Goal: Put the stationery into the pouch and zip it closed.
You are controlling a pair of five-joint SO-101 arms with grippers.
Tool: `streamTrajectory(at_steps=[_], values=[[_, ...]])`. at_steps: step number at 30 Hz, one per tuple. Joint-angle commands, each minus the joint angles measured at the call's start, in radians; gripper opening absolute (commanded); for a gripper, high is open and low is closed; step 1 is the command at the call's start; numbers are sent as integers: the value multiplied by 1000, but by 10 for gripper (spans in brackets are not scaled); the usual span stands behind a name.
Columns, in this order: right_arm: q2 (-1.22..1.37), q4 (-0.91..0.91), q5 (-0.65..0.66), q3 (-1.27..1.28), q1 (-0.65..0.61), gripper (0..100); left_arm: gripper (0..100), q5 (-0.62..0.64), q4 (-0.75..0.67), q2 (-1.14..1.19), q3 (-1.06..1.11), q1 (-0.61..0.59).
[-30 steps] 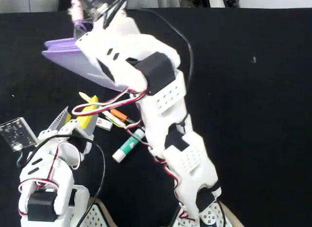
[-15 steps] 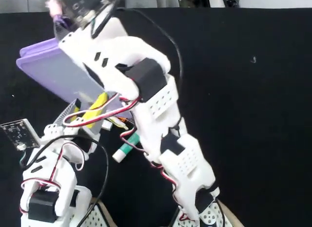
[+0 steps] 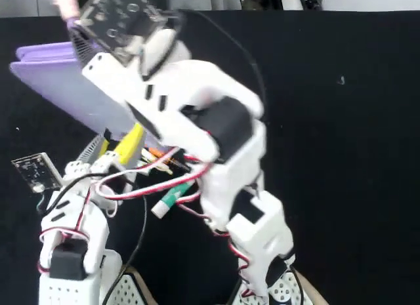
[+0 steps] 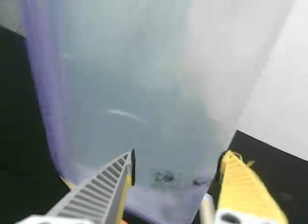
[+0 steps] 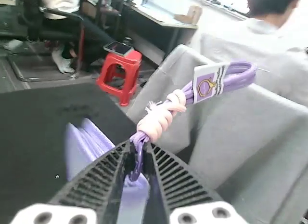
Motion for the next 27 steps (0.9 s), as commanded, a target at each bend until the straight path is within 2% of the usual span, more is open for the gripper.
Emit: streamTrajectory(at_steps=[1,9,14,27], values=[[-124,44,9,-50,63,11,288,5,-195,6,101,-165],[-131,114,5,-48,186,11,288,5,-184,6,113,-286],[-107,140,8,-33,195,11,288,-49,-152,6,99,-285],[-4,147,12,25,196,11,288,-57,-160,6,88,-283]])
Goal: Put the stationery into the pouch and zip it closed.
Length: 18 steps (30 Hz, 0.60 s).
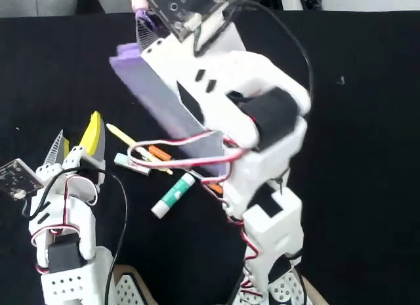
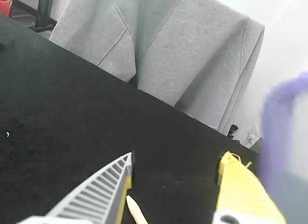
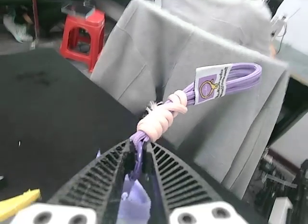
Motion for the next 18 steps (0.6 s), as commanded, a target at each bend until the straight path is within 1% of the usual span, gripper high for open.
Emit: streamTrajectory(at_steps=[1,4,8,16,18], values=[[51,-38,9,48,14,11,288,-5,-5,-5,-38,-8],[117,-71,9,82,14,11,288,-2,3,-5,-61,-15],[197,-71,9,87,8,11,288,-5,8,-5,-110,-18],[239,-64,3,87,8,11,288,3,213,-5,-369,-4],[239,-66,3,87,6,11,288,18,256,-5,-432,53]])
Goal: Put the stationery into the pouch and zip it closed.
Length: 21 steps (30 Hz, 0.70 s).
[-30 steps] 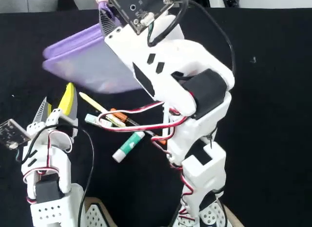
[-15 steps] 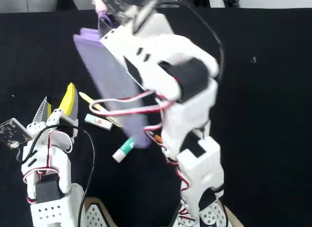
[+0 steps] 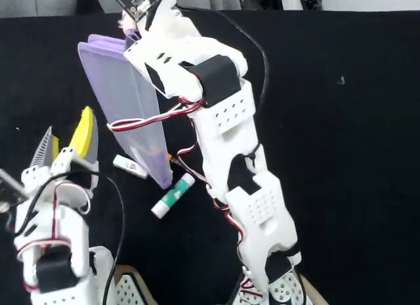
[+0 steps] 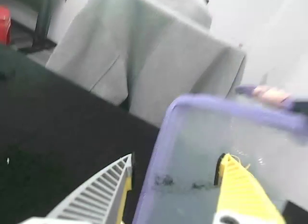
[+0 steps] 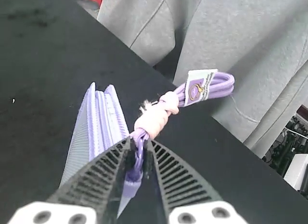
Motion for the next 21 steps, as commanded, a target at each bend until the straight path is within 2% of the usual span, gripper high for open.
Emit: streamTrajectory(at_steps=[1,5,7,10,15,21], values=[[5,-6,8,1,0,11,288,20,95,0,-197,108],[4,-3,9,-1,-14,11,288,17,199,2,-288,374],[2,-2,8,-1,-15,11,288,11,206,6,-275,460],[-1,5,8,-24,-14,11,288,-58,166,9,-183,466],[-5,17,12,-101,-14,11,288,-143,-26,2,64,437],[-5,31,12,-133,-9,11,288,-189,-207,2,272,286]])
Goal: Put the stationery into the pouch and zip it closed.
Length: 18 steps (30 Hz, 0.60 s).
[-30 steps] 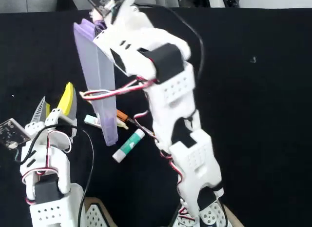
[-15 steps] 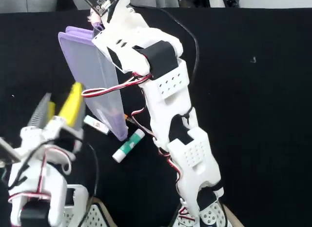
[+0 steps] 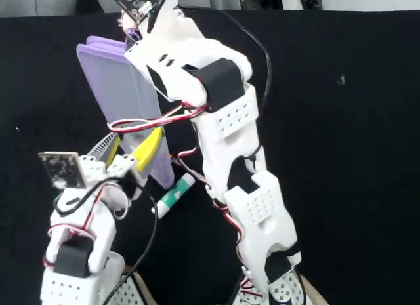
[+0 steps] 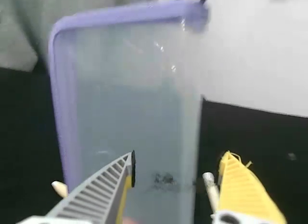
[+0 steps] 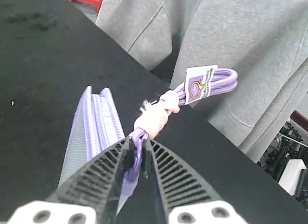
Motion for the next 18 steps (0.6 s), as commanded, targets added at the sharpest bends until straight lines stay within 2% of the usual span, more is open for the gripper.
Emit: streamTrajectory(at_steps=[1,5,8,11,18], values=[[-13,2,9,-47,-8,11,288,-31,-114,-6,101,-134],[-12,18,9,-47,-9,11,288,-32,-160,-8,120,-302],[-7,20,9,-47,-11,11,288,-34,-166,-8,120,-358],[-7,14,9,-47,-14,11,288,-28,-163,-8,111,-351],[-7,14,9,-47,-14,11,288,-25,-129,-8,45,-234]])
